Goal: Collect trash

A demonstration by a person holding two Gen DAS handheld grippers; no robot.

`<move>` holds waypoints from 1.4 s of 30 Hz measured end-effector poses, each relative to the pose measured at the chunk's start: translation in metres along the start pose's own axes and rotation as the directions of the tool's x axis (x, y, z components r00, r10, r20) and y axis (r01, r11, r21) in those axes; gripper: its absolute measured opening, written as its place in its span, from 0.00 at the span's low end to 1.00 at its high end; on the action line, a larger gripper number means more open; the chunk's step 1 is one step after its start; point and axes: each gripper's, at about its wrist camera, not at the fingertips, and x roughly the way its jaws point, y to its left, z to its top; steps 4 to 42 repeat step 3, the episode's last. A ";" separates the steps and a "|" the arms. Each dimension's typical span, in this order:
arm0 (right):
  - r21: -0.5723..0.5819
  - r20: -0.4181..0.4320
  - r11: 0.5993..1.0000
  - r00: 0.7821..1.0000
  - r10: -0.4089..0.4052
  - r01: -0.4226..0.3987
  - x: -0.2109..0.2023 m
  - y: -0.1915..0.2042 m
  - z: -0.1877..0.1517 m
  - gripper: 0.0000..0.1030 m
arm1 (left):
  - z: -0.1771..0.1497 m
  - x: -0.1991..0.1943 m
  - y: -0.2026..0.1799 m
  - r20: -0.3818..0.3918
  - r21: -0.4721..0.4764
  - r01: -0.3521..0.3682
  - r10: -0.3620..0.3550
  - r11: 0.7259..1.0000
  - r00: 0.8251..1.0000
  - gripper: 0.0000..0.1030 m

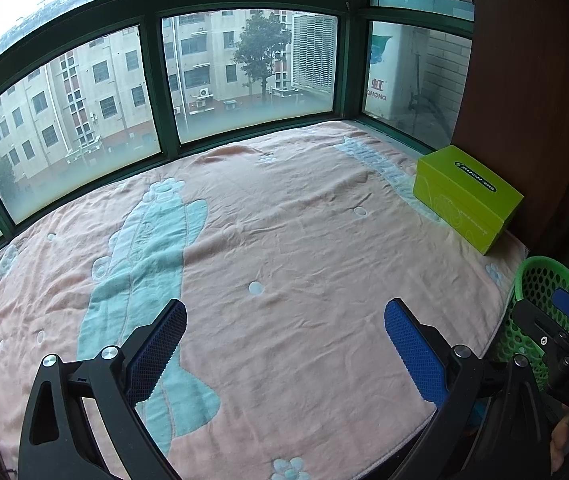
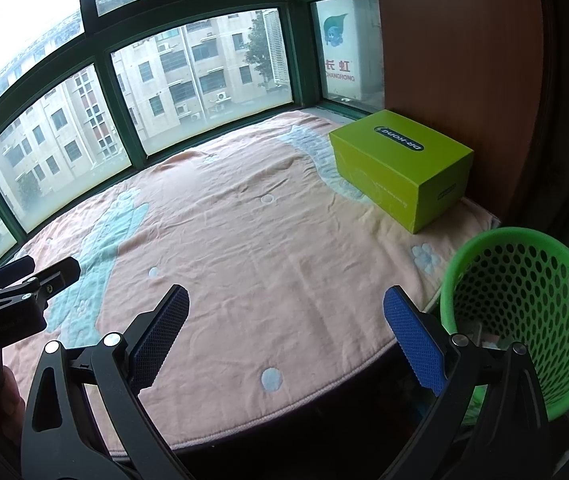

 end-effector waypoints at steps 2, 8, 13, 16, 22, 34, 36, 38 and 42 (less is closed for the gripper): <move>0.000 0.000 1.000 1.000 0.000 0.000 0.000 0.001 0.000 0.94 | 0.002 0.001 -0.001 -0.002 -0.001 -0.001 0.001 1.000 1.000 0.93; 0.000 -0.001 1.000 1.000 0.000 0.000 0.000 0.000 0.000 0.94 | 0.002 0.001 0.000 -0.002 -0.001 -0.002 0.002 1.000 1.000 0.93; 0.000 -0.001 1.000 1.000 0.000 0.000 0.000 0.000 0.000 0.94 | 0.002 0.001 0.000 -0.002 -0.001 -0.002 0.002 1.000 1.000 0.93; 0.000 -0.001 1.000 1.000 0.000 0.000 0.000 0.000 0.000 0.94 | 0.002 0.001 0.000 -0.002 -0.001 -0.002 0.002 1.000 1.000 0.93; 0.000 -0.001 1.000 1.000 0.000 0.000 0.000 0.000 0.000 0.94 | 0.002 0.001 0.000 -0.002 -0.001 -0.002 0.002 1.000 1.000 0.93; 0.000 -0.001 1.000 1.000 0.000 0.000 0.000 0.000 0.000 0.94 | 0.002 0.001 0.000 -0.002 -0.001 -0.002 0.002 1.000 1.000 0.93; 0.000 -0.001 1.000 1.000 0.000 0.000 0.000 0.000 0.000 0.94 | 0.002 0.001 0.000 -0.002 -0.001 -0.002 0.002 1.000 1.000 0.93; 0.000 -0.001 1.000 1.000 0.000 0.000 0.000 0.000 0.000 0.94 | 0.002 0.001 0.000 -0.002 -0.001 -0.002 0.002 1.000 1.000 0.93; 0.000 -0.001 1.000 1.000 0.000 0.000 0.000 0.000 0.000 0.94 | 0.002 0.001 0.000 -0.002 -0.001 -0.002 0.002 1.000 1.000 0.93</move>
